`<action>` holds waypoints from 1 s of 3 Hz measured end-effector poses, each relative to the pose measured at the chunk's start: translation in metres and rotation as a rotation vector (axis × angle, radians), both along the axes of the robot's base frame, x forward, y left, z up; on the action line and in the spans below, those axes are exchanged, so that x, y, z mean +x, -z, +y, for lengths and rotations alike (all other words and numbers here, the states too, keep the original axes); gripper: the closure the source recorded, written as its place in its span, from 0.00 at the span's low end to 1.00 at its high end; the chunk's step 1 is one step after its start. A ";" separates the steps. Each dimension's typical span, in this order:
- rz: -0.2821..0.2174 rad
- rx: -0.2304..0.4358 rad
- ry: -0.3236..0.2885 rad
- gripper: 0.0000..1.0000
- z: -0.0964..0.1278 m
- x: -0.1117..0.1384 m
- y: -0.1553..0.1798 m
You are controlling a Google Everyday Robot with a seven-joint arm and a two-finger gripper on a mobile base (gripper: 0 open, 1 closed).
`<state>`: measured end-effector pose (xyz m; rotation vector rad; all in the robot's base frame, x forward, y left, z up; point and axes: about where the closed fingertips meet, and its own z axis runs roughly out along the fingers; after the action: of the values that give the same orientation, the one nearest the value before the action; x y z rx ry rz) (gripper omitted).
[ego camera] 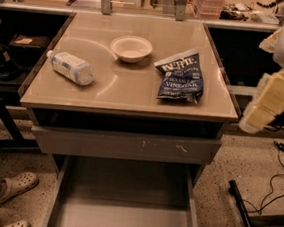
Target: Place blue chip bag into middle drawer
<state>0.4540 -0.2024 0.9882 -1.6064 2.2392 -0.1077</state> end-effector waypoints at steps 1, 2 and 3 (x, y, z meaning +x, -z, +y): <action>-0.043 0.025 0.046 0.00 0.033 0.038 -0.007; -0.081 -0.005 0.009 0.00 0.075 0.101 -0.008; -0.081 -0.009 -0.002 0.00 0.081 0.109 -0.006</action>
Offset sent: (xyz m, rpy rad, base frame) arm 0.1181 0.0872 0.0163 -0.0045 -0.1081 -0.0395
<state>0.5630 -0.1217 0.9938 -1.5807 2.1790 -0.1793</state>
